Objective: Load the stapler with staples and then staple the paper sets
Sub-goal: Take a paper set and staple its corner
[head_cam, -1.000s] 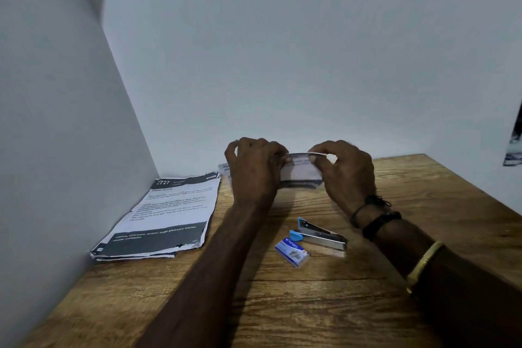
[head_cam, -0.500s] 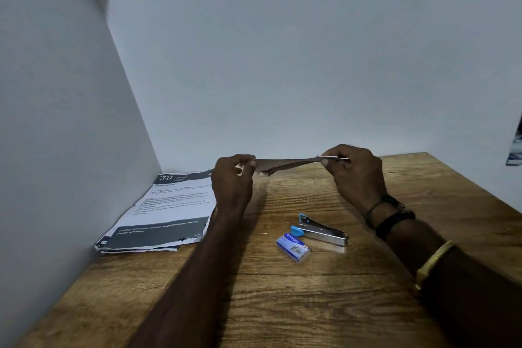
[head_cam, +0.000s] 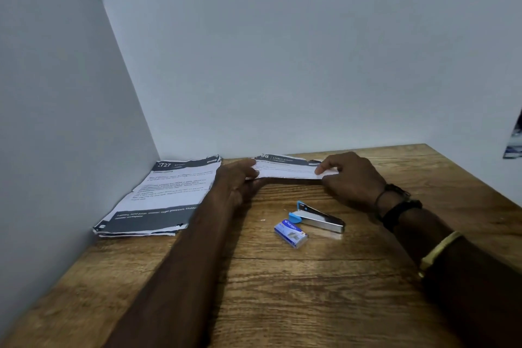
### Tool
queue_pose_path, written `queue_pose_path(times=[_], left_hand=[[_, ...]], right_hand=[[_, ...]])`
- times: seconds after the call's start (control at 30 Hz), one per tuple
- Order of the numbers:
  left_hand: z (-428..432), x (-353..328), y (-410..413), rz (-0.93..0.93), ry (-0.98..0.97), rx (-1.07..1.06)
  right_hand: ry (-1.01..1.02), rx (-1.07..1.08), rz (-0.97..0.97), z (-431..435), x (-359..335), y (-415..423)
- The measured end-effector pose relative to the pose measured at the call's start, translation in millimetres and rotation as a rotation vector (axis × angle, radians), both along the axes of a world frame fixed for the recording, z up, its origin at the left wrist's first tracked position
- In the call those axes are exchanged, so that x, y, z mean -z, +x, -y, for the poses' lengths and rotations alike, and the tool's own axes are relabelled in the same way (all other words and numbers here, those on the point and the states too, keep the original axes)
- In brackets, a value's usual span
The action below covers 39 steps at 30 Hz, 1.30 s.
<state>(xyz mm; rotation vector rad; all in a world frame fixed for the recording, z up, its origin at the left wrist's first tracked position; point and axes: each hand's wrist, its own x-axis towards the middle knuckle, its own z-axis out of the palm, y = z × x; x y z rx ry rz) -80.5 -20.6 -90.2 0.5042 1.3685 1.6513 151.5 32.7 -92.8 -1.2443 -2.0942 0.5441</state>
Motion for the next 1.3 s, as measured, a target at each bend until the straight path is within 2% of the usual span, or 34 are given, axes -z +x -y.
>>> queue_pose_path(times=[0.13,0.23,0.33,0.43,0.57,0.67,0.73,0.97,1.1,1.2,1.3], left_hand=[[-4.6,8.2,4.3,-0.155,-0.002,0.014],[-7.1,13.8,6.6,-0.215,0.014,-0.005],[-12.7,17.9,6.9,-0.288,0.003,-0.071],[-13.6,20.8,6.2,-0.325,-0.019,-0.092],[-12.1,21.7,6.6,-0.313,-0.017,-0.079],[-9.9,22.1,8.2,-0.282,0.033,-0.095],[-8.6,23.2,6.9,-0.301,0.068,-0.096],[-10.0,21.6,11.3,-0.387,0.085,0.042],[-10.8,25.9,18.2,-0.403,0.130,-0.006],[-9.8,27.2,21.3,-0.373,0.175,-0.031],[-8.8,27.9,23.8,-0.382,0.155,-0.022]], right_hand=[[-0.024,-0.087,0.175,9.8,-15.1,1.8],[-0.184,-0.296,0.273,17.6,-29.9,7.4],[-0.293,-0.358,0.469,24.4,-34.0,11.8],[-0.252,-0.355,0.556,27.7,-32.6,7.2],[-0.157,-0.348,0.524,25.4,-28.0,4.9],[-0.145,-0.361,0.357,18.2,-25.3,9.7],[-0.200,-0.418,0.157,13.9,-23.2,10.0],[-0.700,-0.403,-0.809,8.2,-10.9,-0.5],[-0.878,-0.347,-1.190,4.5,-14.4,-15.5],[-0.931,-0.264,-1.287,3.0,-18.1,-26.0],[-0.868,-0.167,-1.188,2.5,-16.1,-34.9]])
